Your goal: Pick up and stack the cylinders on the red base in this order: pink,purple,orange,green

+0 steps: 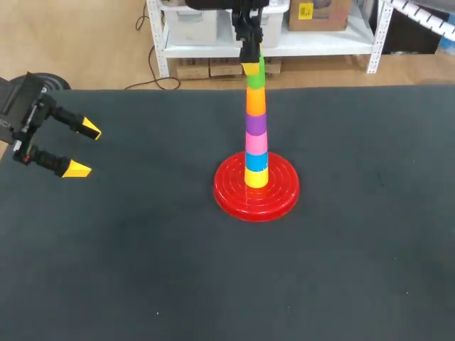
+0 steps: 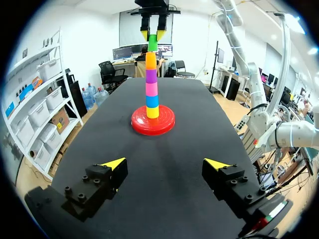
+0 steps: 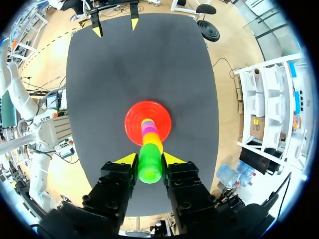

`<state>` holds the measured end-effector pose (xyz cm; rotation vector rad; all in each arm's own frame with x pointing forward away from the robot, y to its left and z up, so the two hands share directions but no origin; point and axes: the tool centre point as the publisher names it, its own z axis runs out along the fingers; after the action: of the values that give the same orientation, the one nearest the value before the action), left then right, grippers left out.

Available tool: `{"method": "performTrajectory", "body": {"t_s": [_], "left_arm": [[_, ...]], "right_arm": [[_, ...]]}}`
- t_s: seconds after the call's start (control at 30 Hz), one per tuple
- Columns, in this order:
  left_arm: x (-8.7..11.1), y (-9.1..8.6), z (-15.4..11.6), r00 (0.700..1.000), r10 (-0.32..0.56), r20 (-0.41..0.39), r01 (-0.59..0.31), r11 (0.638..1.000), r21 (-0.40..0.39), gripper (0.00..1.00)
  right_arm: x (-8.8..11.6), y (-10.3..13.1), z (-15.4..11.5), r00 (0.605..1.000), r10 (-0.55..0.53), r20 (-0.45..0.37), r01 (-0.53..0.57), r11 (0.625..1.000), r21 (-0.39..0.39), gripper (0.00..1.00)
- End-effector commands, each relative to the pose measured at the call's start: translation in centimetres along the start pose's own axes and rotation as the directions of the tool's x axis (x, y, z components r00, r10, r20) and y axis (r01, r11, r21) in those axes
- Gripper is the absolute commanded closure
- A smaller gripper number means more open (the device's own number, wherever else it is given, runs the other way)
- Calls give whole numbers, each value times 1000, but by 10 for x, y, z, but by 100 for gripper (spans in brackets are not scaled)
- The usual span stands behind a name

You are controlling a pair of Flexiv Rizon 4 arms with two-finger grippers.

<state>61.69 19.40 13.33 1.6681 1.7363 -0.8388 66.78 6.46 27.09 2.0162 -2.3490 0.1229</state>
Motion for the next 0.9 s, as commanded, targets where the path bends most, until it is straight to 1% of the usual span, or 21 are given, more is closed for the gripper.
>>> {"method": "performTrajectory", "body": {"t_s": [0.03,0.57,0.9], "left_arm": [[1,-1,0,1000,3,3,-3,1000,-3,0],[1,-1,0,1000,3,3,-3,1000,-3,0],[1,-1,0,1000,3,3,-3,1000,-3,0]], "right_arm": [[2,-2,5,1000,1,11,-1,1000,-5,100],[2,-5,13,1000,-6,22,6,999,-32,100],[3,-11,13,999,3,42,0,997,-77,100]]}}
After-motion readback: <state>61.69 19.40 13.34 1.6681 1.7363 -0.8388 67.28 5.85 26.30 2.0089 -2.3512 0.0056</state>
